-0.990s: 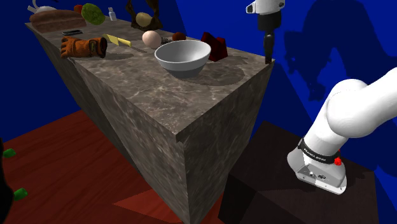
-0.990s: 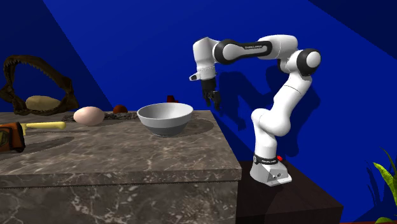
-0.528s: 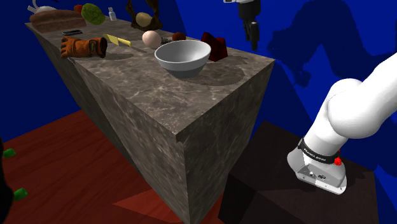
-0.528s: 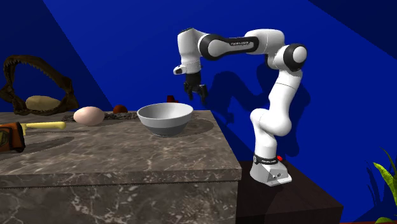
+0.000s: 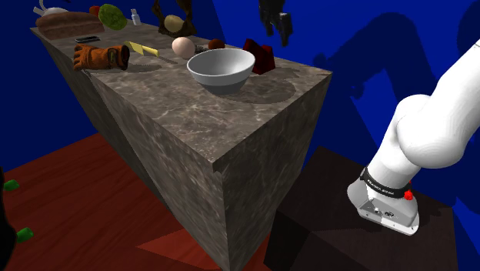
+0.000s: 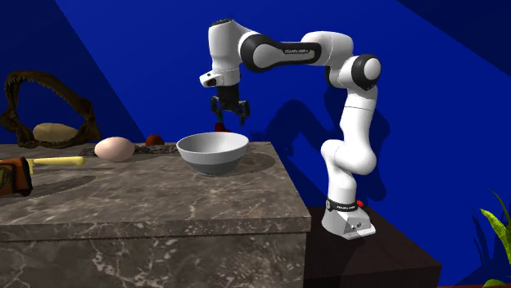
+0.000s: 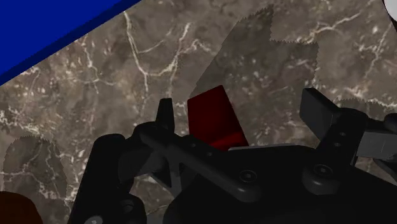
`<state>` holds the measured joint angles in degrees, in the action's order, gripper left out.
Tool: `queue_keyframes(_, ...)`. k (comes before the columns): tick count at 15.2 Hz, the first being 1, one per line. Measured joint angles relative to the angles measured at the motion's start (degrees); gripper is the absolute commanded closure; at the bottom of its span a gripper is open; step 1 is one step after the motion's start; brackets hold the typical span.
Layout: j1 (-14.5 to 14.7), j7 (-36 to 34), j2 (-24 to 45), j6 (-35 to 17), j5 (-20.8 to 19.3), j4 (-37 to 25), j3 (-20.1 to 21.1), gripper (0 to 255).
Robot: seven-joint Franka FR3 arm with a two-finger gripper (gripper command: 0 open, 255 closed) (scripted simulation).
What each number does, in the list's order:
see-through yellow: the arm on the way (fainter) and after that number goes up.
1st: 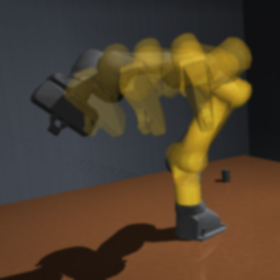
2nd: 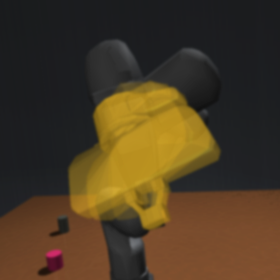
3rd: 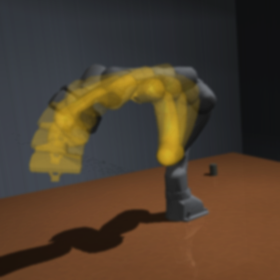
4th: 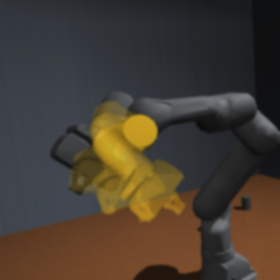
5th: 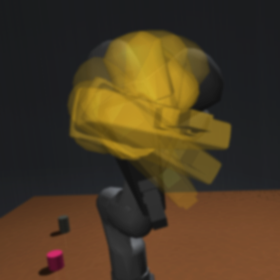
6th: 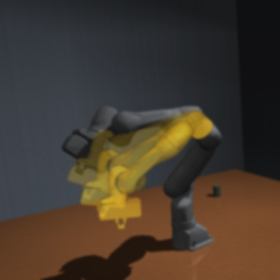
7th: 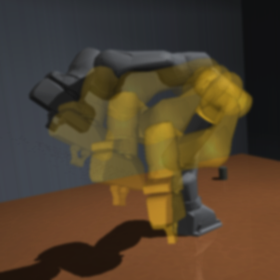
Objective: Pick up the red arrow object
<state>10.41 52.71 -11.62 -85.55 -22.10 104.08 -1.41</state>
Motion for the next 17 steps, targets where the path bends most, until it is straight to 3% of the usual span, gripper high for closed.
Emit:
queue_keyframes(4,1.1,5.0,2.7,-1.1,-1.6,-3.0,0.8,0)
queue_keyframes(10,1.1,4.1,2.3,-5.2,-1.8,1.6,0.6,0)
queue_keyframes(11,1.1,4.0,2.3,-5.5,-1.8,1.9,0.6,255)
queue_keyframes(17,1.1,3.9,2.2,-6.0,-1.9,2.2,0.5,255)
